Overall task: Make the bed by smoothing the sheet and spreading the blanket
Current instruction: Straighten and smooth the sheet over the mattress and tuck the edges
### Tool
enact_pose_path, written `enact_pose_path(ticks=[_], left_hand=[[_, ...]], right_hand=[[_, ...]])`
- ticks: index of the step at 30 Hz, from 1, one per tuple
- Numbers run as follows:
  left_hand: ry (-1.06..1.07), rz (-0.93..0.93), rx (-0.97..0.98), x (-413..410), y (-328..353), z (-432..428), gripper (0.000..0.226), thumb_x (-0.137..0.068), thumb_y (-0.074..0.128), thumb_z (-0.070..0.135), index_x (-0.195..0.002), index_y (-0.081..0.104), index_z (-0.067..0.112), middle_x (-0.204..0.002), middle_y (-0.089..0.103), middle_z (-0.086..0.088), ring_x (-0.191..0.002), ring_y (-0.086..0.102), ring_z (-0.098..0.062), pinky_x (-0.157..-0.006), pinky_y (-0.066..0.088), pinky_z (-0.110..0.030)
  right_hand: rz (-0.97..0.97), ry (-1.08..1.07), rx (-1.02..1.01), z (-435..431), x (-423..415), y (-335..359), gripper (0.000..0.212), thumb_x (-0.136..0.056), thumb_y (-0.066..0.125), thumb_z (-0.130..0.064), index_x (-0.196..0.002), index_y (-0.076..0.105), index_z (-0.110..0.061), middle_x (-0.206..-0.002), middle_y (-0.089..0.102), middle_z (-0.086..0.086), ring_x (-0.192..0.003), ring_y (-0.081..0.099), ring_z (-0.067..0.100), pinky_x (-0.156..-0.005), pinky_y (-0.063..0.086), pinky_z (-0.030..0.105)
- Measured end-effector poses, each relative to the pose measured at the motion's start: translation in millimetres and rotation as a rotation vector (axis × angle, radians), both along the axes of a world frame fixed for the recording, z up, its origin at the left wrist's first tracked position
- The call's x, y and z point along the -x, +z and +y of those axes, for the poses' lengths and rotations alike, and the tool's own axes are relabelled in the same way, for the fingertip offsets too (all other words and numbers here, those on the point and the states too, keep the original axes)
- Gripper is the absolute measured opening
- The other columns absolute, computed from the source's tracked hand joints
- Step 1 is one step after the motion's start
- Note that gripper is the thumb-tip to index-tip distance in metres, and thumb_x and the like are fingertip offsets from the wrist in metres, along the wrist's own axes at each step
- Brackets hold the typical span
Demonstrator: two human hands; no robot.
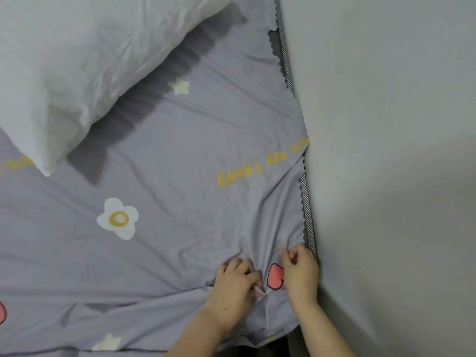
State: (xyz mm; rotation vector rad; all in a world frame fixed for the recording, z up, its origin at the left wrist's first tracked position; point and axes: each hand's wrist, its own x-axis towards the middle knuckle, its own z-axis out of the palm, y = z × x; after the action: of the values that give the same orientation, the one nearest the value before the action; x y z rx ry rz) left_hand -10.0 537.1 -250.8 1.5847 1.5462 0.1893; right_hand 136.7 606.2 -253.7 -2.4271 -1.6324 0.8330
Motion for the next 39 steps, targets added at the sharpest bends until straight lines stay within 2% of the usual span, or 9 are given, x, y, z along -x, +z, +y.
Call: enact_pose_path(ticks=[4,8,13,18,21,24,28,33,39], left_hand=[[0.065,-0.171,0.112,-14.6,4.2,-18.0,0.012,-0.083,0.047,0.029,-0.094,0.047,0.033,-0.095,0.042,0.014,-0.096,0.051,-0.009,-0.081,0.038,-0.031],[0.159,-0.237,0.179,-18.3,4.1,-28.1,0.007,-0.087,0.05,0.027,-0.092,0.046,0.031,-0.094,0.043,0.014,-0.097,0.05,-0.013,-0.086,0.045,-0.04],[0.29,-0.363,0.298,-25.1,3.4,-31.7,0.005,-0.093,0.057,0.028,-0.097,0.055,0.028,-0.1,0.055,0.012,-0.099,0.058,-0.015,-0.093,0.045,-0.037],[0.064,-0.256,0.249,-10.3,3.5,-52.1,0.088,-0.069,0.075,0.053,-0.145,0.034,0.034,-0.146,0.038,0.017,-0.134,0.034,0.003,-0.115,0.021,-0.027],[-0.123,0.116,0.128,20.6,4.3,-82.9,0.119,-0.051,0.077,0.066,-0.151,0.022,0.032,-0.154,0.025,0.015,-0.142,0.024,-0.002,-0.116,0.01,-0.053],[-0.138,0.347,0.087,62.7,3.3,-121.6,0.133,-0.022,0.089,0.057,-0.141,0.044,0.017,-0.14,0.052,-0.004,-0.126,0.055,-0.022,-0.097,0.037,-0.069],[0.001,0.566,0.013,115.0,-9.9,-178.4,0.102,-0.032,0.089,0.019,-0.124,0.047,0.013,-0.127,0.055,-0.02,-0.117,0.055,-0.039,-0.089,0.035,-0.073],[0.001,0.595,-0.168,143.0,-11.3,-203.8,0.032,-0.064,0.048,0.025,-0.092,0.062,0.019,-0.101,0.061,-0.009,-0.083,0.059,-0.033,-0.076,0.042,-0.047],[-0.047,0.339,-0.234,146.1,2.8,-211.8,0.027,-0.083,0.045,0.038,-0.08,0.063,0.018,-0.075,0.065,0.003,-0.059,0.063,-0.019,-0.063,0.037,-0.025]], right_hand=[[0.02,-0.182,-0.117,-9.8,-9.8,15.9,0.03,-0.088,0.064,-0.034,-0.078,0.047,-0.013,-0.068,0.053,-0.001,-0.064,0.052,0.027,-0.054,0.036,0.03],[-0.421,0.028,0.167,-50.6,-37.0,8.1,0.05,-0.077,0.066,-0.059,-0.1,0.061,-0.015,-0.109,0.054,0.014,-0.106,0.048,0.034,-0.083,0.044,0.043],[0.159,-0.159,0.103,-82.1,-55.5,3.8,0.012,-0.083,0.073,-0.024,-0.084,0.069,-0.012,-0.101,0.061,0.005,-0.098,0.051,0.025,-0.087,0.044,0.036],[0.697,-0.716,-0.121,-87.5,-66.2,26.4,0.015,-0.091,0.064,-0.024,-0.08,0.055,-0.018,-0.076,0.06,0.006,-0.066,0.055,0.017,-0.059,0.045,0.031],[0.658,-0.498,0.041,-86.0,-81.3,30.3,0.02,-0.077,0.074,-0.046,-0.08,0.065,-0.028,-0.074,0.068,-0.013,-0.055,0.059,0.003,-0.044,0.044,0.018],[0.516,-0.053,0.313,-87.4,-103.5,30.9,0.046,-0.055,0.089,-0.042,-0.097,0.07,-0.04,-0.095,0.074,-0.016,-0.081,0.069,-0.003,-0.064,0.051,0.013],[0.422,0.195,0.268,-79.7,-101.8,29.4,0.041,-0.062,0.084,-0.037,-0.099,0.065,-0.042,-0.101,0.07,-0.015,-0.091,0.066,-0.005,-0.073,0.052,0.011],[0.511,-0.198,0.106,-73.4,-88.5,19.0,0.012,-0.087,0.062,-0.029,-0.086,0.057,-0.018,-0.073,0.061,-0.003,-0.065,0.055,0.016,-0.07,0.038,0.026],[0.06,-0.021,0.058,-91.9,-81.4,19.8,0.02,-0.09,0.054,-0.012,-0.075,0.041,-0.016,-0.063,0.054,0.005,-0.058,0.047,0.02,-0.054,0.036,0.034]])
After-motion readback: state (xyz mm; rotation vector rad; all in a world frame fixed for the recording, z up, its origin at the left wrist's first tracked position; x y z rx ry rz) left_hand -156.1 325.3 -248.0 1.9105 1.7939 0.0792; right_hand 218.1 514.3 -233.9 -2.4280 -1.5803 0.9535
